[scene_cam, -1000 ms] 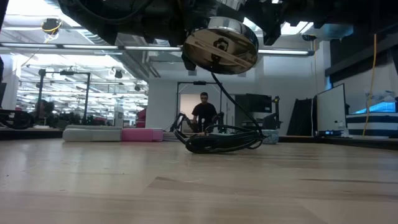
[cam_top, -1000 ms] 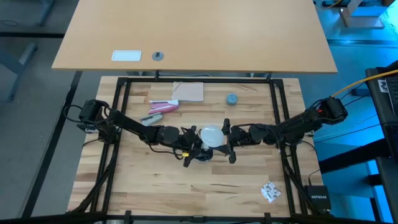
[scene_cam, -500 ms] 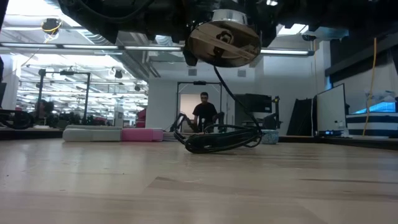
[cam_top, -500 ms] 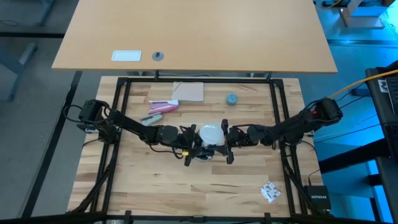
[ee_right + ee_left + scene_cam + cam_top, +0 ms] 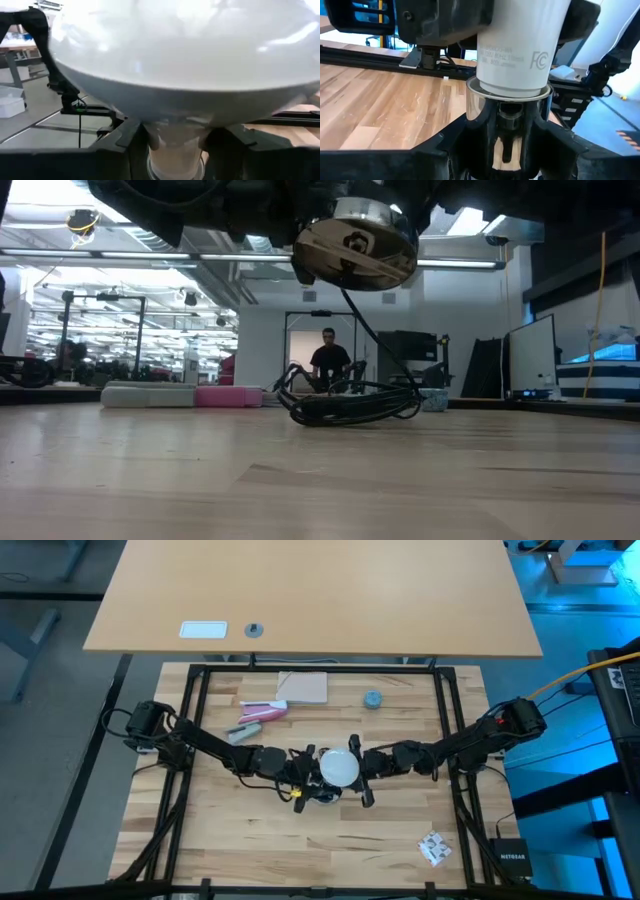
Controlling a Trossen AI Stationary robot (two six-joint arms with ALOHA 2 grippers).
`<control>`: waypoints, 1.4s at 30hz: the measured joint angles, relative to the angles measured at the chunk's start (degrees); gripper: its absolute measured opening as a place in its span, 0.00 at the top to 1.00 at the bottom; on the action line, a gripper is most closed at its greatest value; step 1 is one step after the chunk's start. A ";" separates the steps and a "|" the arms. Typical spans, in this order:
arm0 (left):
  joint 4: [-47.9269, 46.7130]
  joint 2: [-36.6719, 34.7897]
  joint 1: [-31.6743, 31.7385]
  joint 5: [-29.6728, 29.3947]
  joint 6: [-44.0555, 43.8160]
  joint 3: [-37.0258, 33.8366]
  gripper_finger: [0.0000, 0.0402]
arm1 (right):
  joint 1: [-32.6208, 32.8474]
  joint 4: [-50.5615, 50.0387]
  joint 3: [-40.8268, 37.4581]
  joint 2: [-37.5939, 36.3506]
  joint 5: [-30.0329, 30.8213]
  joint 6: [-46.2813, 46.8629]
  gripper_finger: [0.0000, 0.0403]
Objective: Screw lightbulb
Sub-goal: Remove the white lightbulb from the desk lamp
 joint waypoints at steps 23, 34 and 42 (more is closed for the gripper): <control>1.00 0.02 -0.38 25.44 -2.48 0.19 0.56 | 0.02 -11.95 8.29 1.04 -17.93 -14.05 0.59; 1.41 0.02 -2.33 40.06 -9.79 0.00 0.56 | -0.02 -10.90 18.27 12.11 -32.56 -22.86 0.59; 2.28 0.02 -3.86 43.69 -15.92 0.00 0.56 | -0.02 -16.90 22.94 14.01 -36.42 -28.79 0.60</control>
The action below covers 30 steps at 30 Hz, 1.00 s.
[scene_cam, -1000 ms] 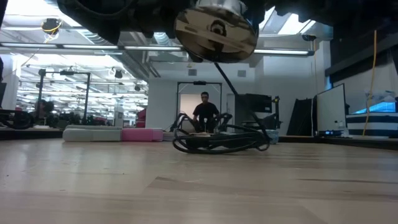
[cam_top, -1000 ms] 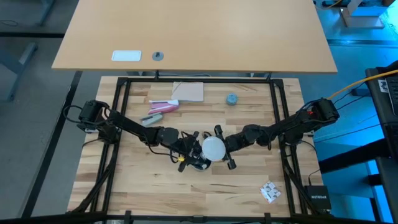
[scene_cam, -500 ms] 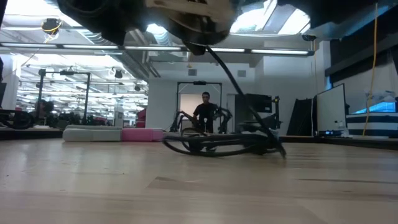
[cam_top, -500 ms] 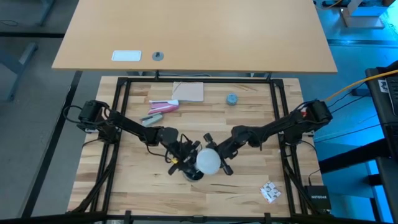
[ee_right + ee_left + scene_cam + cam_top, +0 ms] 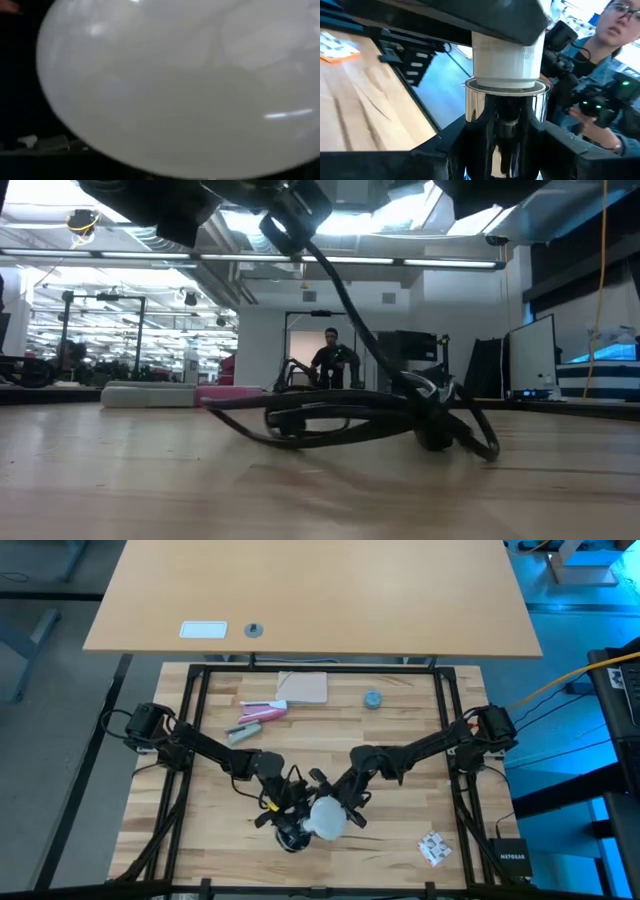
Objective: Screw lightbulb
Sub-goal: Remove the white lightbulb from the desk lamp
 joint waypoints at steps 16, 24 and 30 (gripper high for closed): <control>-0.49 -0.15 0.13 0.53 1.65 -0.19 0.56 | -0.01 -2.62 0.00 -0.17 -0.72 11.36 0.65; -0.32 -0.15 0.52 0.70 2.39 -0.10 0.56 | -2.74 -6.19 0.05 -0.94 -12.55 24.43 0.64; -0.32 -0.15 0.94 0.44 2.52 -0.08 0.56 | -4.70 -15.75 0.05 -3.79 -12.47 23.46 0.64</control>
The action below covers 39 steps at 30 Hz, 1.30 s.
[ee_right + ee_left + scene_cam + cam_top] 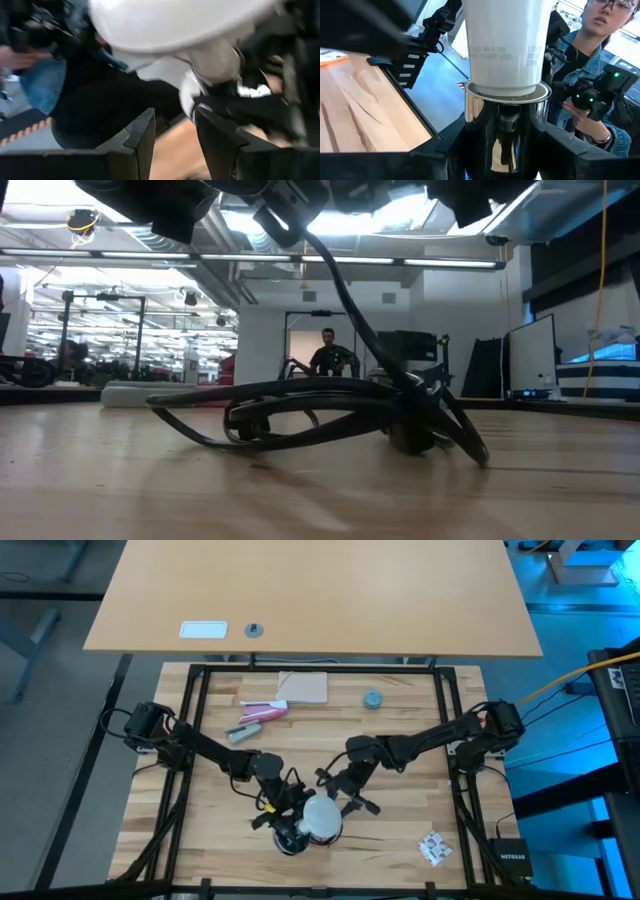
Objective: Screw lightbulb
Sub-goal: Remove the white lightbulb from the desk lamp
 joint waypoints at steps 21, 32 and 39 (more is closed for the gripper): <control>-4.40 0.11 4.26 -38.60 10.54 0.11 0.56 | 15.00 -19.56 -24.67 -27.39 59.87 3.72 0.64; -7.37 0.11 5.10 -50.95 10.88 0.11 0.56 | 20.11 -17.56 -28.02 -23.17 71.90 17.52 0.64; -11.26 0.11 4.98 -50.95 10.97 0.09 0.56 | 18.88 -14.51 -27.93 -22.46 67.79 15.61 0.64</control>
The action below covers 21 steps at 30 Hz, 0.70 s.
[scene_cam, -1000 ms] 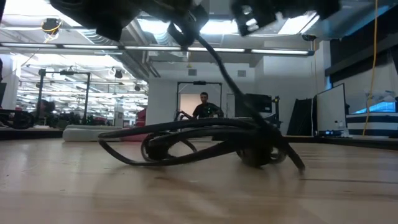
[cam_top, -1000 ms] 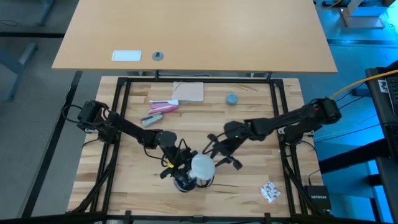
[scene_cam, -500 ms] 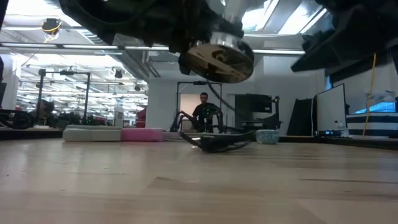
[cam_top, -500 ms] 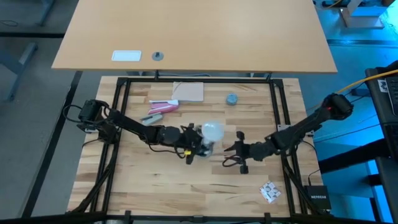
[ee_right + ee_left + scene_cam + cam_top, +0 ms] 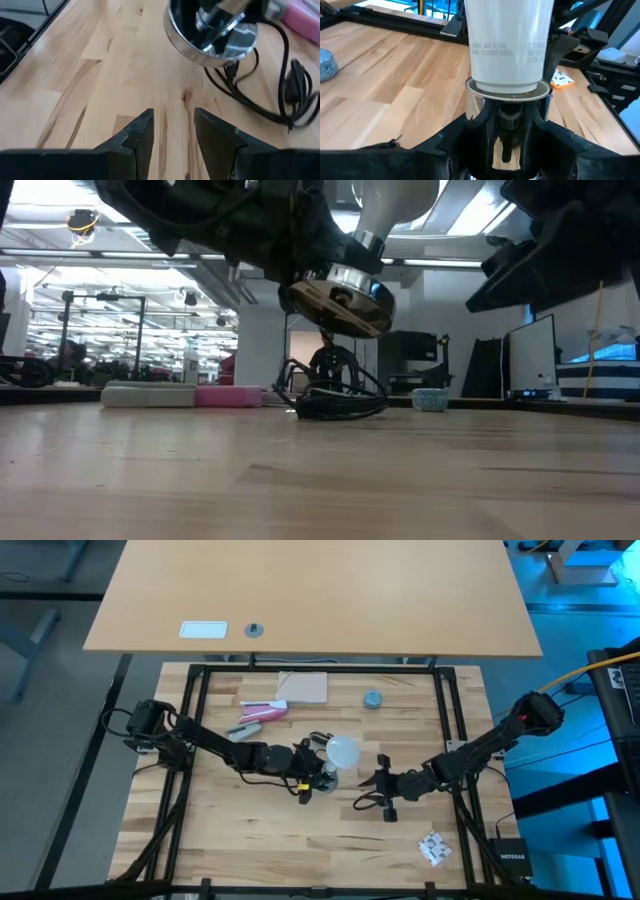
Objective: Screw lightbulb
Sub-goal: Remove the white lightbulb from the desk lamp
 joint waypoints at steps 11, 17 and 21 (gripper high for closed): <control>-0.74 0.02 -0.02 0.02 0.00 0.00 0.56 | 0.10 4.02 0.02 -0.02 2.01 -7.41 0.39; -0.71 0.02 -0.04 -1.00 -3.12 0.00 0.56 | 0.08 9.58 0.02 -0.02 12.28 4.53 0.25; -0.65 0.02 -0.17 -6.84 -6.03 0.00 0.56 | 0.08 10.37 0.02 -0.02 17.49 13.12 0.23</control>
